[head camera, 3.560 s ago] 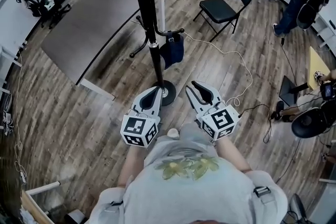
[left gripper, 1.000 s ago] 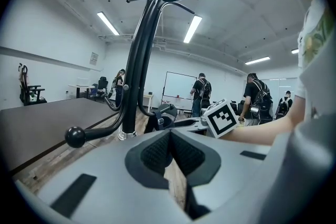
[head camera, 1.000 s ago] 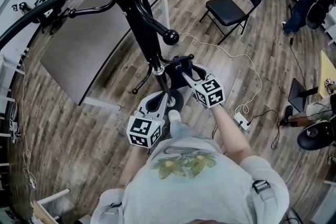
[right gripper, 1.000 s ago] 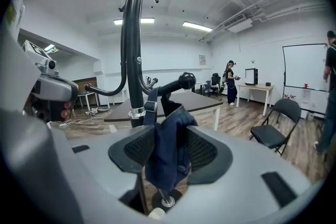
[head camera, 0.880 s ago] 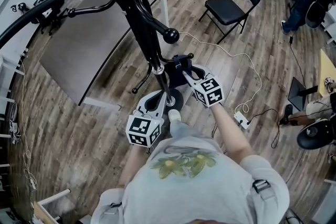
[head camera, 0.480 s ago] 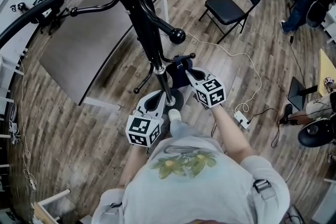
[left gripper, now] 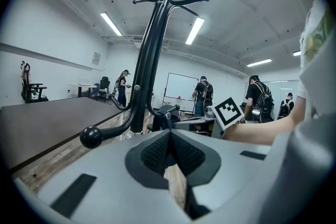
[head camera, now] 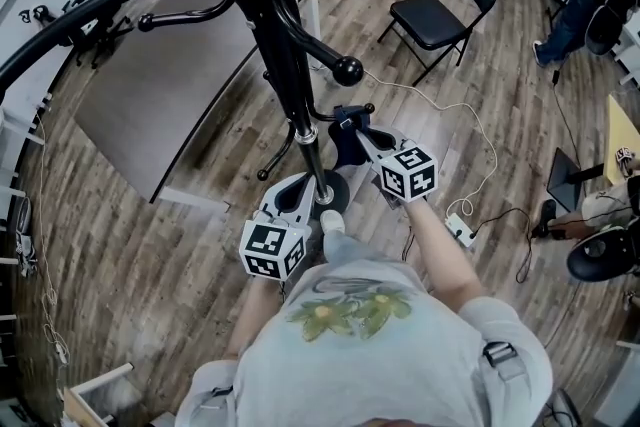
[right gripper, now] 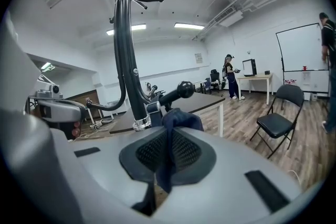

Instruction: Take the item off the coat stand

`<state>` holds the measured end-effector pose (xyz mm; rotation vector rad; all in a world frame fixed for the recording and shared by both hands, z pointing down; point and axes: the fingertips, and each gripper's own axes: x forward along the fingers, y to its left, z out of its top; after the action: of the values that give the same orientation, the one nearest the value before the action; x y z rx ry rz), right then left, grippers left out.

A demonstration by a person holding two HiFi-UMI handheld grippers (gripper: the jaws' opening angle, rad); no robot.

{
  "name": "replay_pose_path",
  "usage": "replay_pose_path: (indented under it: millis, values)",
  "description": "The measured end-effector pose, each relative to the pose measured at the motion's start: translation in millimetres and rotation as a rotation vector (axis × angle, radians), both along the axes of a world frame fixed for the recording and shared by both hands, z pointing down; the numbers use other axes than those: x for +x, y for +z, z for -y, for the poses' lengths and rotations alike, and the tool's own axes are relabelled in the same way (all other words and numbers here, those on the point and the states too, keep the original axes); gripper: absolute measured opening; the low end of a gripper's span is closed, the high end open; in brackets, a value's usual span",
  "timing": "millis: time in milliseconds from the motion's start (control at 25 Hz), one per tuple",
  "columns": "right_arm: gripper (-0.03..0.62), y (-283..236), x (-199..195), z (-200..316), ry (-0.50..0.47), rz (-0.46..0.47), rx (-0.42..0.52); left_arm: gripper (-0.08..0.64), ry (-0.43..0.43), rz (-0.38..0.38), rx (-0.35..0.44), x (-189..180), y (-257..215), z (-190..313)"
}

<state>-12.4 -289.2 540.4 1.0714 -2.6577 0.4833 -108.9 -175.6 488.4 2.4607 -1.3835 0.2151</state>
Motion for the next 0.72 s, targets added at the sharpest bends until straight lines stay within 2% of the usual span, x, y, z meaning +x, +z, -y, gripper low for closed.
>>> replay_pose_path:
  millis: [720]
  values:
    - [0.011,-21,12,0,0.042,0.060,0.017,0.015,-0.006,0.003,-0.007,0,1,2]
